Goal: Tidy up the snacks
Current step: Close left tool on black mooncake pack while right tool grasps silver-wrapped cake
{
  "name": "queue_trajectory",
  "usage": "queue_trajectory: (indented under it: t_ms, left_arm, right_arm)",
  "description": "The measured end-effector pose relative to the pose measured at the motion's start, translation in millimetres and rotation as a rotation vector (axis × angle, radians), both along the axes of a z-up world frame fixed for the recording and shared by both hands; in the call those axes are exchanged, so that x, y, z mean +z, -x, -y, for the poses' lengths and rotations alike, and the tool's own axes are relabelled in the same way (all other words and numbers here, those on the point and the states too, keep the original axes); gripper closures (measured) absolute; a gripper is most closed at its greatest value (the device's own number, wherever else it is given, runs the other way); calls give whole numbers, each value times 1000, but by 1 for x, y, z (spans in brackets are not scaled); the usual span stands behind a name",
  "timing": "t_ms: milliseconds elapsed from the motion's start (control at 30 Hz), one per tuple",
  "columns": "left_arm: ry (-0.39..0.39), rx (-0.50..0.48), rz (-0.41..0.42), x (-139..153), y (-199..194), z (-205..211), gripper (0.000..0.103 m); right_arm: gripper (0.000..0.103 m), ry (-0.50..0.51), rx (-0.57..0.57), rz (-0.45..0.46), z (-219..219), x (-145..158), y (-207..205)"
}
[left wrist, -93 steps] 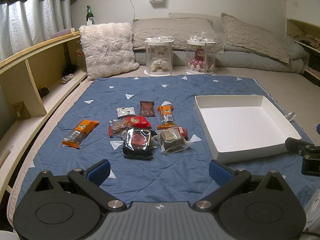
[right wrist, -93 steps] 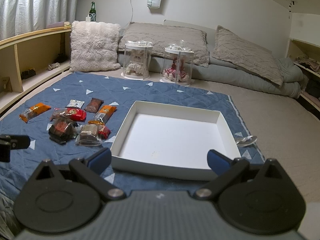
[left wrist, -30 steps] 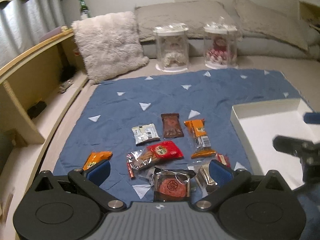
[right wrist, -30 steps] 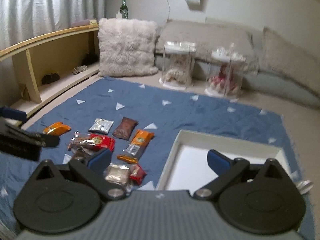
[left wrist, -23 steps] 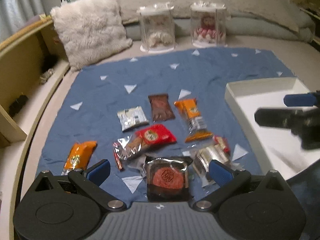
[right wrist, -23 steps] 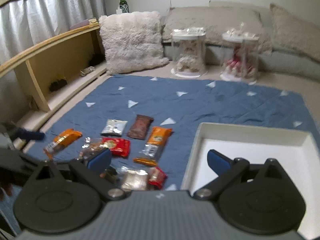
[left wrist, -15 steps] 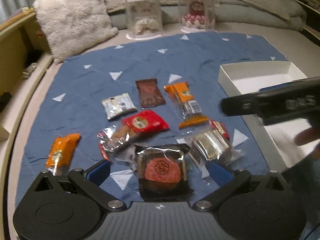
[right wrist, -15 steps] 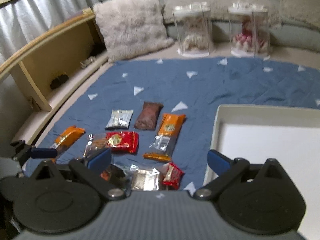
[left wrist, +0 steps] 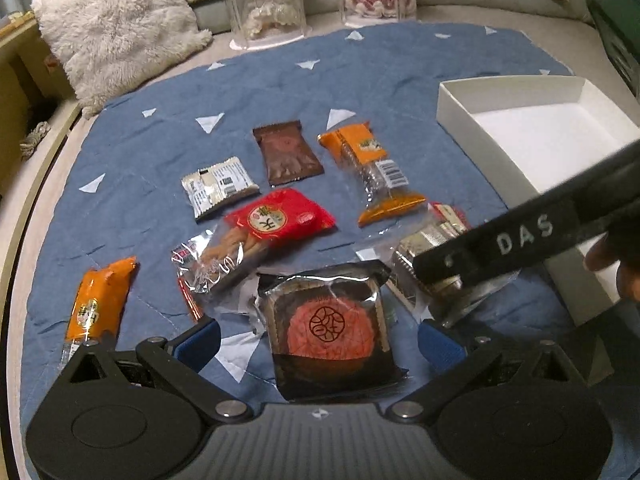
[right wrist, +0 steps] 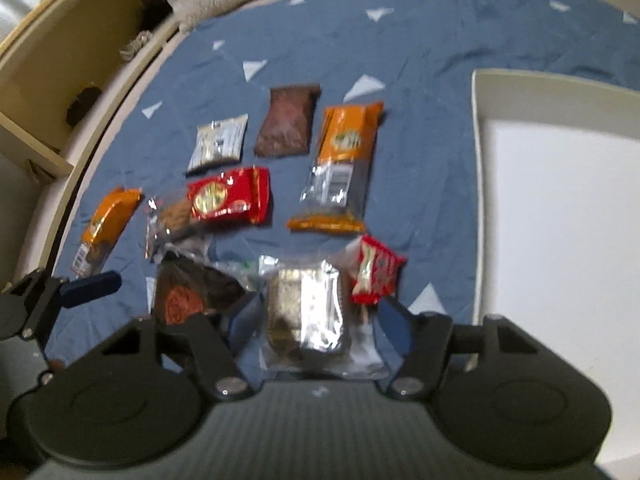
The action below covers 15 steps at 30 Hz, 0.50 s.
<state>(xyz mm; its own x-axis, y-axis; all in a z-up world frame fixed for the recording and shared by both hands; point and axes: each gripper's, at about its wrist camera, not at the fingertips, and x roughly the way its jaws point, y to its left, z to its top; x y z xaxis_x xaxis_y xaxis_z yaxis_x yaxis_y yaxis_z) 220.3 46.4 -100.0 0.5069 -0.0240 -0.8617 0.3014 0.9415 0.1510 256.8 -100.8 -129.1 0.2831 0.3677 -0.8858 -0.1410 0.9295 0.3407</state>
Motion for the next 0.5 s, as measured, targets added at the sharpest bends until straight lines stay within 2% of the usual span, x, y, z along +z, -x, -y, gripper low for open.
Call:
queue_trajectory:
  t_ms: [133,233,300,333,433,500]
  left_arm:
    - [12,22,-21,-4,-4,-3,0]
    - [8,26,-23,-5,-5,-2,3]
    - [14,34,-35,-7,-7,-1,9]
    - [24,41,-45,-8,-8,-1,13]
    - [61,78,-77,-12,-13,-3,20]
    - [72,110,-91,-16,-16,-3,21]
  right_arm:
    - [30,-9,18,-20,-12,-8,-2]
    - [29,27,22,-17,-22,-14,-3]
    - [33,55,-4,8,-24,-13,-4]
    - [41,66,-8,8,-22,-12,-4]
    - [43,62,3,10,-19,-12,-4]
    - [44,66,19,16,-19,-12,-3]
